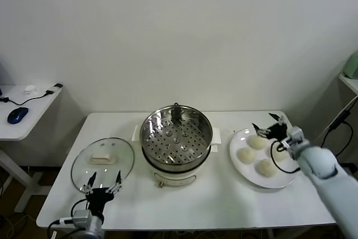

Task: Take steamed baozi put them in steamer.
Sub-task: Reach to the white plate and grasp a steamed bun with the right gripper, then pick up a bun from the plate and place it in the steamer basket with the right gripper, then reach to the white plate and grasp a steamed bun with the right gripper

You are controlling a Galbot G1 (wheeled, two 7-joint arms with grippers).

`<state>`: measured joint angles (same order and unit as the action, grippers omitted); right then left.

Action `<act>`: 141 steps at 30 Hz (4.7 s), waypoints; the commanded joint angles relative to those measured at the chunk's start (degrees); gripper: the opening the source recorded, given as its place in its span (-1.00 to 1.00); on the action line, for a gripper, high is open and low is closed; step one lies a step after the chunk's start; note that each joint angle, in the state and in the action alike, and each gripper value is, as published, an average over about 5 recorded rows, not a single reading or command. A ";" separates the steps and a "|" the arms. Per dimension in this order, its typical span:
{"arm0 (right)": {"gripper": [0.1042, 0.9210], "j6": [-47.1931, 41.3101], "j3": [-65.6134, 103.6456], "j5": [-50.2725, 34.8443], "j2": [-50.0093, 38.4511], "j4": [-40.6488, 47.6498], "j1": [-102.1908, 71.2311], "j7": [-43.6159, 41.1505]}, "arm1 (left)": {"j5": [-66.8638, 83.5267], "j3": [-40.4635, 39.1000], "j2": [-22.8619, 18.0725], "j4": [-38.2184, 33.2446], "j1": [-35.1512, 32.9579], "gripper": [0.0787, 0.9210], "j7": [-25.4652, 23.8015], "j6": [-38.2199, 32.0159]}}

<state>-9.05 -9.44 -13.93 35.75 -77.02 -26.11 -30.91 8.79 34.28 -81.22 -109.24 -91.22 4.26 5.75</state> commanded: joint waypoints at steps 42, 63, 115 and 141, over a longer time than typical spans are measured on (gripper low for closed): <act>0.76 11.20 -48.11 9.71 25.76 54.30 34.39 -30.59 | 0.15 -1.30 0.75 3.19 -1.49 0.77 -0.16 -2.81; 0.39 7.73 -59.56 0.40 17.86 36.86 47.11 -31.51 | -0.07 -1.23 0.56 1.54 -2.21 0.77 0.02 -2.74; 0.68 49.28 -65.07 24.88 46.70 34.54 50.63 -17.42 | -0.29 -1.92 1.46 2.59 -1.03 0.77 0.74 -2.84; 0.76 -1.35 -100.83 -23.02 1.11 -0.07 73.35 -21.84 | -0.08 -1.84 1.86 1.30 -1.67 0.77 0.58 -3.49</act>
<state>11.27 -102.69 -29.87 53.53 -64.61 48.74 -58.52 8.73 32.44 -79.48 -107.82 -92.90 4.86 2.24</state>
